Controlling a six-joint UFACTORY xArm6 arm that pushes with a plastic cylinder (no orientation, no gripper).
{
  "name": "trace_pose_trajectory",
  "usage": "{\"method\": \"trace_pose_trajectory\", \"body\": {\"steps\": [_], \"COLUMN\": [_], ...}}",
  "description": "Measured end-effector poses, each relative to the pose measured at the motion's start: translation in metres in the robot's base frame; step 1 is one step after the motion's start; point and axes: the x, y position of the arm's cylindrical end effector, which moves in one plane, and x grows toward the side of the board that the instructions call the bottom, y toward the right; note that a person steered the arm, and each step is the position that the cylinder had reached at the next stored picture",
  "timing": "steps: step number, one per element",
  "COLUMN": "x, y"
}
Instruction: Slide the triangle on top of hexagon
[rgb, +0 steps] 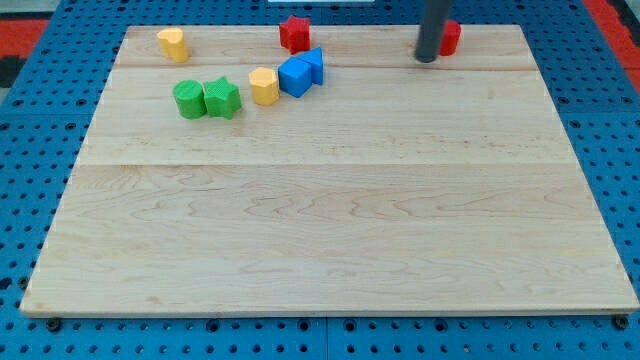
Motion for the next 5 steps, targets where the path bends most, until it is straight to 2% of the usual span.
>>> {"method": "trace_pose_trajectory", "body": {"steps": [2, 3, 5], "x": [-0.001, -0.012, 0.005], "y": [-0.141, -0.149, -0.244]}}
